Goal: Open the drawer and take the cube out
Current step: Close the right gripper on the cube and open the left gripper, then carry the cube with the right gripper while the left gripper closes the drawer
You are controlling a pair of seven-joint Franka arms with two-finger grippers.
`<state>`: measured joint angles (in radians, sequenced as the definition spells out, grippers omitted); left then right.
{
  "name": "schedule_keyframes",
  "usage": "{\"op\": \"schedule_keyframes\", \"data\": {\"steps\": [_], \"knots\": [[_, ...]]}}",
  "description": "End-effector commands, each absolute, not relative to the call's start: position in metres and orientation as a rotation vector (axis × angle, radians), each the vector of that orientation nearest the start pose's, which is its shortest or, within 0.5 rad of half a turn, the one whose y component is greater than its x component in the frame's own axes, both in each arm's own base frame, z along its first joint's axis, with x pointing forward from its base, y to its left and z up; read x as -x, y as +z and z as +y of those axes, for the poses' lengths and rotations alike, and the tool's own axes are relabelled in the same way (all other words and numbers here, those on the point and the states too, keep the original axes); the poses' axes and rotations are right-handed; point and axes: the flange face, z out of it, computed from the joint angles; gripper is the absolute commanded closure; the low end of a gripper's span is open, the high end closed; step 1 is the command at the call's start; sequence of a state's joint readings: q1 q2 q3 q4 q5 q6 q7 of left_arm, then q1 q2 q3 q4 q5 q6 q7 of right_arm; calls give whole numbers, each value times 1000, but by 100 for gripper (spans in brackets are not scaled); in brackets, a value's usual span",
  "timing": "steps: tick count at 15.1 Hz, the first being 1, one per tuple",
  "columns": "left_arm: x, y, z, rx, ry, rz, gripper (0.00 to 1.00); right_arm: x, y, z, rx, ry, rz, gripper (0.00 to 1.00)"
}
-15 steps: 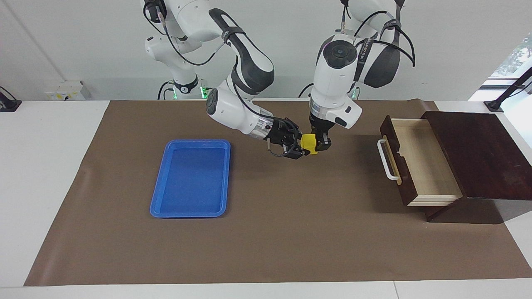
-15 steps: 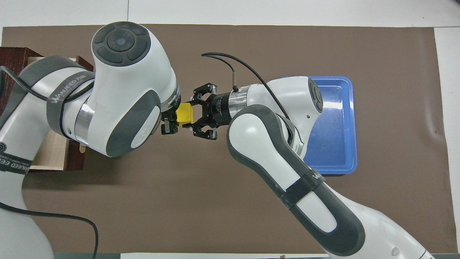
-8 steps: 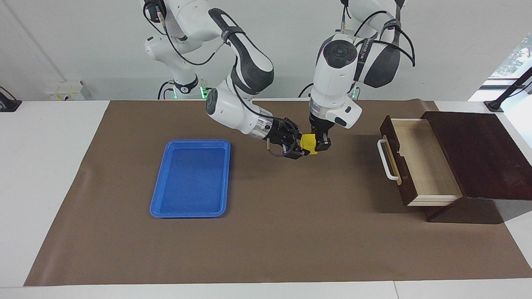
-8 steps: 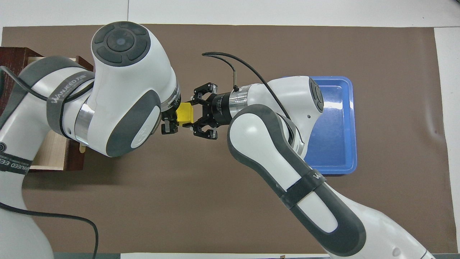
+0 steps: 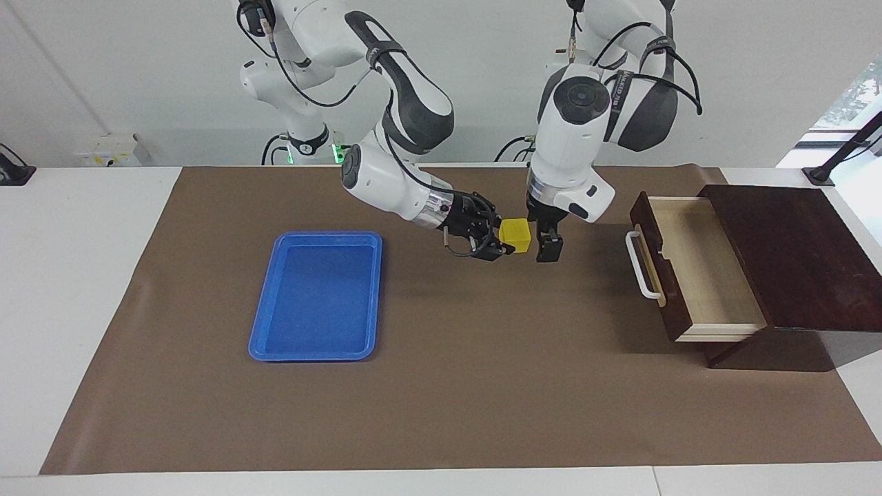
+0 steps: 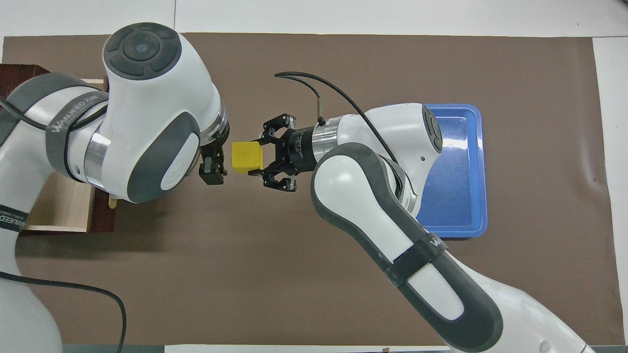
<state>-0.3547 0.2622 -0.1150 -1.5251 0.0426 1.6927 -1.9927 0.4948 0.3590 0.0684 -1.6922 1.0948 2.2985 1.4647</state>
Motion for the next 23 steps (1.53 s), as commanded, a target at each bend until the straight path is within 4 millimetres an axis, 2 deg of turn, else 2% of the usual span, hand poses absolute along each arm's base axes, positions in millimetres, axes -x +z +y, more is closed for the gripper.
{"op": "schedule_keyframes", "data": {"steps": [1,4,6,8,10,12,16,20,22,23], "knots": [[-571,484,-220,2252,12,-2064,0,-585,430,334,1624,860,1724,100],[-579,465,-163,2294,4,-2045,0,-620,428,262,1596,774,1786,100],[-585,462,-130,2308,13,-2025,0,-635,423,218,1623,705,1803,100],[-591,461,-98,2332,21,-1996,0,-650,413,165,1604,659,1814,100],[-595,461,-67,2363,29,-1960,0,-656,394,135,1635,662,1798,100],[-597,461,-46,2382,12,-1917,0,-662,378,106,1644,646,1790,100],[-602,462,-13,2382,-30,-1913,0,-665,341,76,1700,639,1744,100],[-606,464,25,2387,-83,-1889,0,-658,307,63,1778,633,1680,100],[-609,465,45,2387,-120,-1911,0,-657,287,48,1798,631,1661,100],[-611,466,52,2396,-143,-1917,0,-656,282,52,1807,639,1656,100]]}}
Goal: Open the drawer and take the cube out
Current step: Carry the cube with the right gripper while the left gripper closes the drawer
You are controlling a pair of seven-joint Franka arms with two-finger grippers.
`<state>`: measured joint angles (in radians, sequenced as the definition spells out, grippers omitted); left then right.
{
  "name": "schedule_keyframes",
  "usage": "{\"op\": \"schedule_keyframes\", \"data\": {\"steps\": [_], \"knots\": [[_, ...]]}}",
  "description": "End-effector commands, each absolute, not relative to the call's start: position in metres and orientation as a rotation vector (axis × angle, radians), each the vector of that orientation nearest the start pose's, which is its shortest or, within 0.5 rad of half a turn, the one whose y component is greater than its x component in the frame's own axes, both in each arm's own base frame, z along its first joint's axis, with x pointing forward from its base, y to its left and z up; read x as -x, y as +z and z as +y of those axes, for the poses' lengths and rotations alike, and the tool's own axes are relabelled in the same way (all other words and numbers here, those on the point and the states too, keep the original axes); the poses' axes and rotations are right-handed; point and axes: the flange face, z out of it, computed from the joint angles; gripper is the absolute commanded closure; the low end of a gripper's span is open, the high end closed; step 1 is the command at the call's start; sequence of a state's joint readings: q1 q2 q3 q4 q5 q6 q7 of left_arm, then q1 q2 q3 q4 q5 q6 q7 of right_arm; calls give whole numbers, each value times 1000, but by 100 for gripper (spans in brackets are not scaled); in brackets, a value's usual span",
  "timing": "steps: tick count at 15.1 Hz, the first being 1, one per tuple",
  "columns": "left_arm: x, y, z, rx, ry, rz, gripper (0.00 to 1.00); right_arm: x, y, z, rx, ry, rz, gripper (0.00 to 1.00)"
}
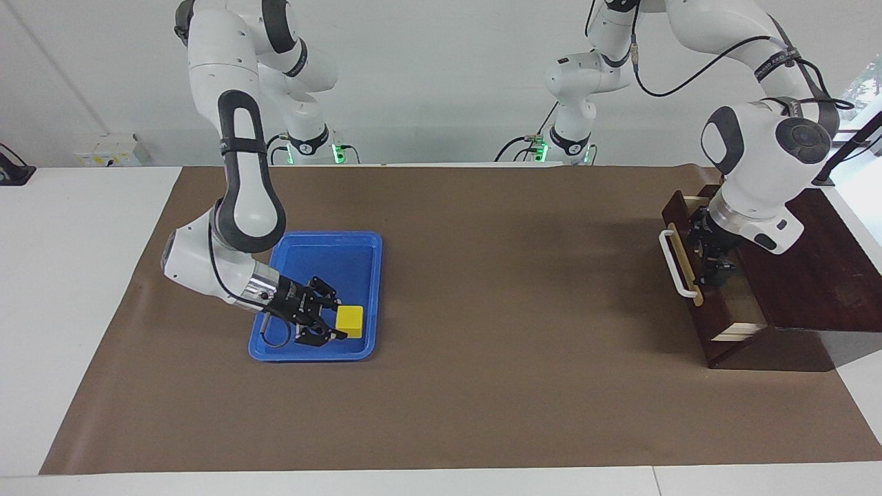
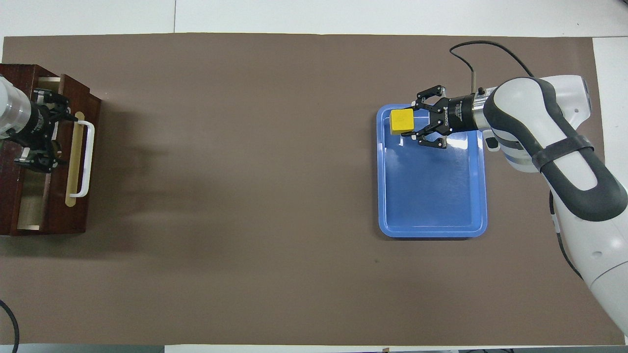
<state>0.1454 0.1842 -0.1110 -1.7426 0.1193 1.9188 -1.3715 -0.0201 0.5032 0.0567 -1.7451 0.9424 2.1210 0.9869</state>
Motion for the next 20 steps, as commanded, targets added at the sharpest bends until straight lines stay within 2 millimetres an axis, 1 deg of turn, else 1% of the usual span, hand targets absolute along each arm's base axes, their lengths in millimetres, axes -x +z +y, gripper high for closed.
{"op": "schedule_keyframes", "data": {"steps": [1,2,3,4,5,7,8,10,12,13,14,15,16,17,18,20], "knots": [[-612,467,61,2405,-158,-1916,0,-653,278,52,1811,645,1658,100],[-611,468,72,2422,-164,-1896,0,-651,273,48,1821,643,1650,100],[-611,469,78,2440,-166,-1871,0,-646,265,49,1839,644,1634,100],[-610,469,83,2445,-167,-1864,0,-644,261,49,1840,646,1637,100],[-610,470,87,2447,-168,-1862,0,-643,260,50,1843,649,1636,100],[-611,475,86,2459,-180,-1851,0,-639,254,51,1859,653,1622,100],[-612,480,82,2466,-183,-1842,0,-637,254,51,1867,652,1613,100],[-614,497,72,2495,-206,-1816,0,-635,251,51,1869,655,1615,100],[-612,517,53,2557,-200,-1738,0,-634,250,53,1870,656,1616,100],[-607,524,46,2593,-184,-1673,0,-634,251,53,1870,654,1617,95],[-601,533,38,2640,-163,-1615,0,-633,250,53,1871,654,1619,59],[-595,545,32,2707,-145,-1558,0,-633,249,52,1869,645,1625,16],[-586,560,28,2788,-137,-1459,0,-633,249,54,1872,644,1623,0],[-580,566,25,2852,-110,-1335,0,-633,249,54,1872,645,1625,0],[-572,573,13,2930,-87,-1123,0,-633,249,54,1872,644,1624,0],[-564,578,8,3013,-42,-828,0,-633,249,54,1871,645,1625,0]]}}
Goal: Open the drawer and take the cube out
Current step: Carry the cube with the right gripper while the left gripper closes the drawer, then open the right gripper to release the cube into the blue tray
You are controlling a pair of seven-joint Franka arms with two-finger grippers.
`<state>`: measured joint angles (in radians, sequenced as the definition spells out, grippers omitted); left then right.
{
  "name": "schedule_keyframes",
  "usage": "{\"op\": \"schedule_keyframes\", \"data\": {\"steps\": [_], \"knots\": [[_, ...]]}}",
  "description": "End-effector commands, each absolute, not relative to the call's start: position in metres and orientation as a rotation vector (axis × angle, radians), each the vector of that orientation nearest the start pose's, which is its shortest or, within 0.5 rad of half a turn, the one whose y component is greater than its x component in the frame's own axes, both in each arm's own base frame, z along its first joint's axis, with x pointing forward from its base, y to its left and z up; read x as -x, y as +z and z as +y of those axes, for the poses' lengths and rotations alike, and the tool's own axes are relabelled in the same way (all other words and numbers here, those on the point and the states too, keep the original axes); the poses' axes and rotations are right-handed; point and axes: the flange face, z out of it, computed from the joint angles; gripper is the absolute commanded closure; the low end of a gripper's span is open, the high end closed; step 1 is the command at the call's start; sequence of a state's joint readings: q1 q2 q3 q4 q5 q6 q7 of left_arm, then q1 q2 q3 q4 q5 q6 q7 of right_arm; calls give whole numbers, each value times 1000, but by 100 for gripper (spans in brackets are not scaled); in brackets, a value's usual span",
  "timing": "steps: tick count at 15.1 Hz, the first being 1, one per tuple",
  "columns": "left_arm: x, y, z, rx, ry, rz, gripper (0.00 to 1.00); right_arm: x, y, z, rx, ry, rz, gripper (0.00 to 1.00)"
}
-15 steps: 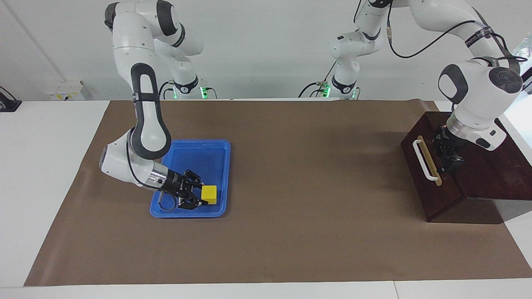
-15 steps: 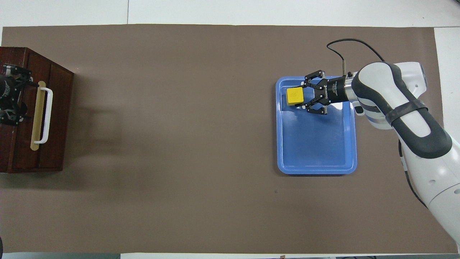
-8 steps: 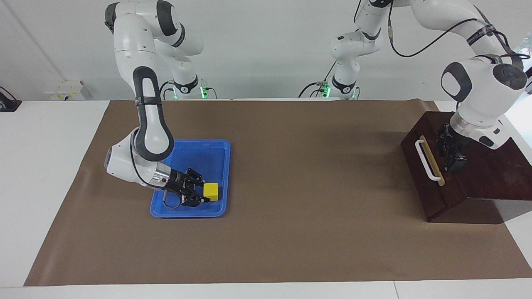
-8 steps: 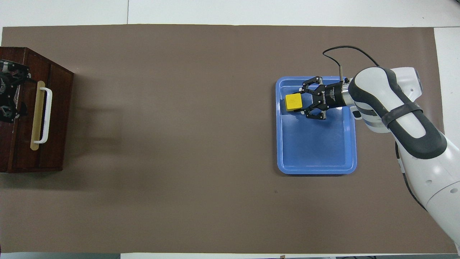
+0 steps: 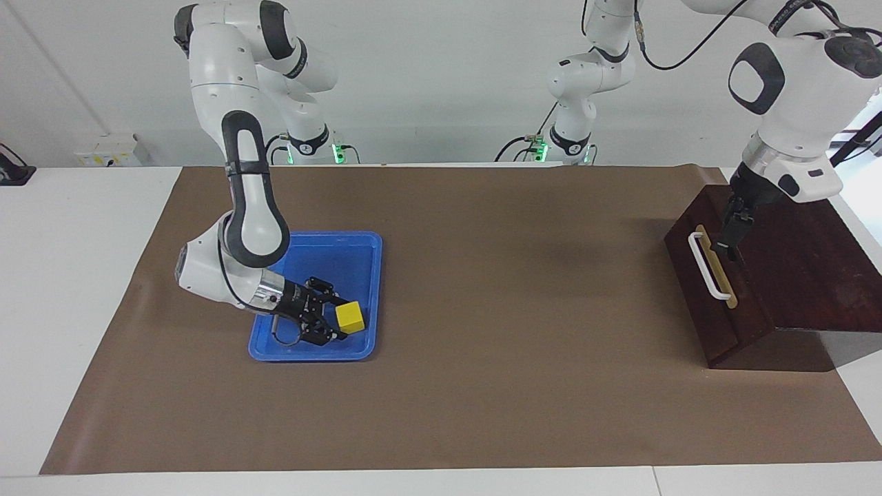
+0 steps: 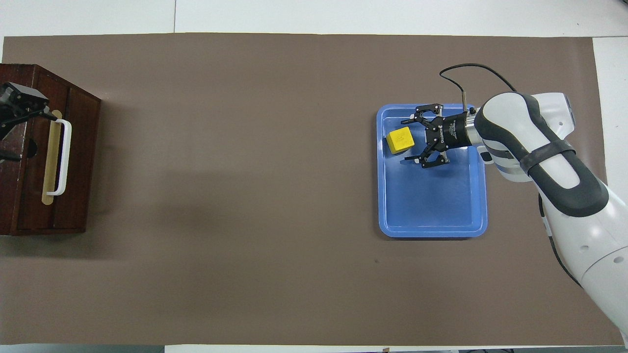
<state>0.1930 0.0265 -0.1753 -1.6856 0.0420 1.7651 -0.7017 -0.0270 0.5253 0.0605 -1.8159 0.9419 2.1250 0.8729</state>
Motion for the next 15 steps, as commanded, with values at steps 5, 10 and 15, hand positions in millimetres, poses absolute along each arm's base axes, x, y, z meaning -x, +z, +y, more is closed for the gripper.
{"op": "schedule_keyframes", "data": {"steps": [5,10,15], "knots": [[-557,587,-24,3122,-28,-632,0,-635,261,54,1835,677,1655,0],[-554,586,-59,3142,-18,-476,0,-643,335,58,1769,767,1673,0],[-545,583,-47,3165,73,113,0,-621,452,62,2099,566,1565,0]]}}
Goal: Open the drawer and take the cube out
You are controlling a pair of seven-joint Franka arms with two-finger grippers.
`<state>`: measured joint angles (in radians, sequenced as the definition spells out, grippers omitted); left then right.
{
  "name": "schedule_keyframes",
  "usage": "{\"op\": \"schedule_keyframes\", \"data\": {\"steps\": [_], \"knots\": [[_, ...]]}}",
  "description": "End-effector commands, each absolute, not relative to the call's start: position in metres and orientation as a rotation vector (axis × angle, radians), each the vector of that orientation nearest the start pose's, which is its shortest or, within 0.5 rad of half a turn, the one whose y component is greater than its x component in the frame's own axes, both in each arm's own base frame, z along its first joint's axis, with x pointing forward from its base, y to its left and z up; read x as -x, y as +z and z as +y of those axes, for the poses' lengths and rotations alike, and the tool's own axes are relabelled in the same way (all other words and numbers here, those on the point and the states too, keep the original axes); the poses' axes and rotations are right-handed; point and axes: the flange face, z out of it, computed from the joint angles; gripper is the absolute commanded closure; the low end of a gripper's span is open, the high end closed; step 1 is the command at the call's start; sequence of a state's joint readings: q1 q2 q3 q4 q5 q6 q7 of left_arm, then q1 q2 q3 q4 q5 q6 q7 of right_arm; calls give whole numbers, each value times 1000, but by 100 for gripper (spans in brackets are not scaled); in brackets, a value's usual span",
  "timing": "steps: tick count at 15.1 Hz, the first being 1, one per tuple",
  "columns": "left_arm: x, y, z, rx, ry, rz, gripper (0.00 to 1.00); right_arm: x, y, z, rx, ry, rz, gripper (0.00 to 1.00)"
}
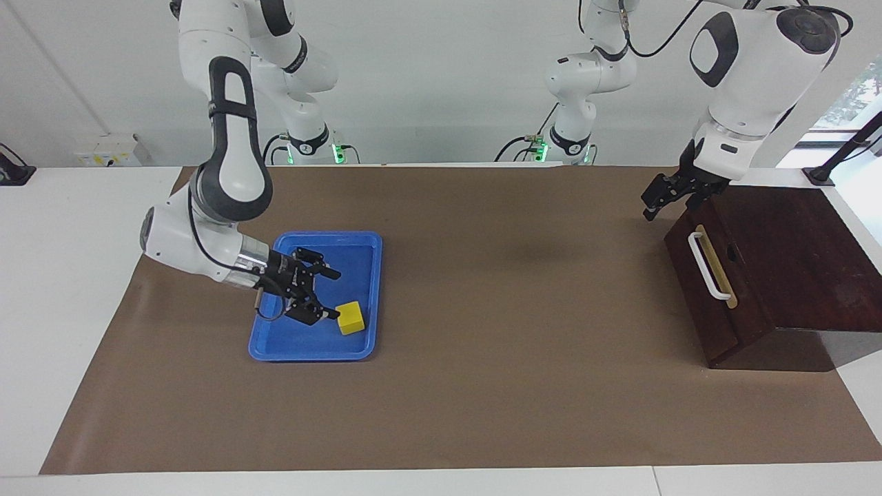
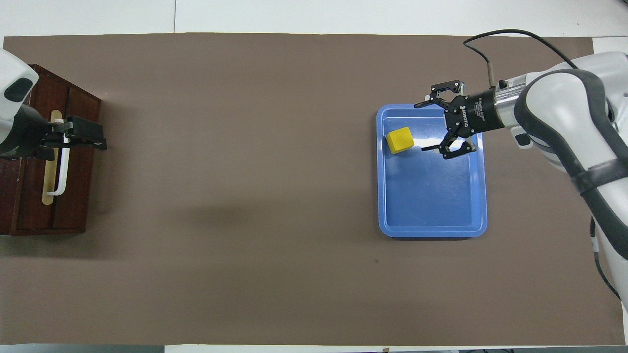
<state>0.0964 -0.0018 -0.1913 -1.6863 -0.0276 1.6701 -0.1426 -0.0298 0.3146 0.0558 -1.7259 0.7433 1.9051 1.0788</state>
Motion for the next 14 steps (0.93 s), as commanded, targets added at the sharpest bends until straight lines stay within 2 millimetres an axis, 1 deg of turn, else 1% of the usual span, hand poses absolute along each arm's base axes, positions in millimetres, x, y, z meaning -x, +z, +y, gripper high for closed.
{"op": "schedule_keyframes", "data": {"steps": [1,3,4,5,7,8,10,13,14], "knots": [[-542,584,-44,3160,96,199,0,-618,475,62,2171,550,1530,0],[-540,581,-40,3131,109,232,0,-614,512,57,2289,534,1437,0],[-541,581,-40,3124,100,228,0,-611,527,53,2355,535,1373,0],[-542,583,-40,3123,92,223,0,-605,543,50,2450,501,1278,0],[-542,583,-38,3123,89,173,0,-586,571,41,2673,404,997,0],[-542,584,-38,3126,84,118,0,-577,581,37,2762,364,838,0],[-542,584,-38,3125,84,89,0,-563,600,28,2924,284,520,0],[-542,584,-34,3105,85,100,0,-545,627,19,3108,179,26,0],[-542,583,-34,3104,90,112,0,-540,634,17,3147,176,-86,0]]}}
